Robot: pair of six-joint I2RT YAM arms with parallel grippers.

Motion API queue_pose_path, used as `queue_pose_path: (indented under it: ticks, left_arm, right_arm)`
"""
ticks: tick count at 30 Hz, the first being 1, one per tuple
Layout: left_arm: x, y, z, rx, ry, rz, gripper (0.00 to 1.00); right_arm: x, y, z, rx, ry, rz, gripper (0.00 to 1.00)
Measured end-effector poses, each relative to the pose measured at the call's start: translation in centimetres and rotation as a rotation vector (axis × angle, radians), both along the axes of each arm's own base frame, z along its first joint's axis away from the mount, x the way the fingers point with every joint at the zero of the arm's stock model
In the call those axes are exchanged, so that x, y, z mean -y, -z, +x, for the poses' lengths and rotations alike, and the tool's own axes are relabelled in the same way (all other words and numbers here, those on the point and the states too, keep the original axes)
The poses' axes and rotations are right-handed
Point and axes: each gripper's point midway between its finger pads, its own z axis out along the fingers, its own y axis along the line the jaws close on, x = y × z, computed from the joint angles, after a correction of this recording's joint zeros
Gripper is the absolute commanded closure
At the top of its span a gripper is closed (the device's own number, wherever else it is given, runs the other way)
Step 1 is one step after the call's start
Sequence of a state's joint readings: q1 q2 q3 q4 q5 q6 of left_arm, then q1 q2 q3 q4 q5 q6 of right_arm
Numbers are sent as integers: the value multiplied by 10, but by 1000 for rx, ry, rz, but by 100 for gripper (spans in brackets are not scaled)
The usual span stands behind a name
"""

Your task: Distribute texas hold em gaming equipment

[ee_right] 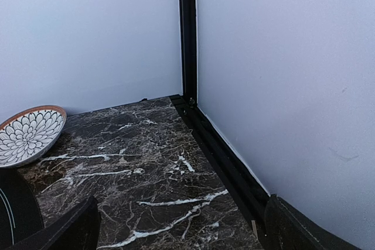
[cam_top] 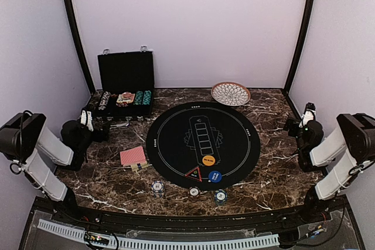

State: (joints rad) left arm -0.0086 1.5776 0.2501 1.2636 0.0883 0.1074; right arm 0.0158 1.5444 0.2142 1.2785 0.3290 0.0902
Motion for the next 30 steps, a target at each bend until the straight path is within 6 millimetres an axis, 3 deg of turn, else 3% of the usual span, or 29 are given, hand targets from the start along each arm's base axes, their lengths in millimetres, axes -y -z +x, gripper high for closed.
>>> queue_pose_path:
  ticks: [14, 17, 20, 26, 30]
  left_arm:
    - [0, -1, 0, 0, 1, 0, 1]
    - [1, -5, 0, -8, 5, 0, 1]
    - [2, -20, 6, -10, 15, 4, 1]
    - [5, -70, 33, -26, 34, 19, 1]
    - [9, -82, 41, -111, 60, 28, 1]
  right_arm:
    - [2, 1, -1, -6, 14, 6, 2]
    - [4, -9, -4, 15, 31, 6, 1]
    - [8, -29, -8, 44, 55, 12, 1]
    - [12, -91, -5, 133, 82, 97, 1]
    - [10, -119, 10, 98, 81, 159, 1]
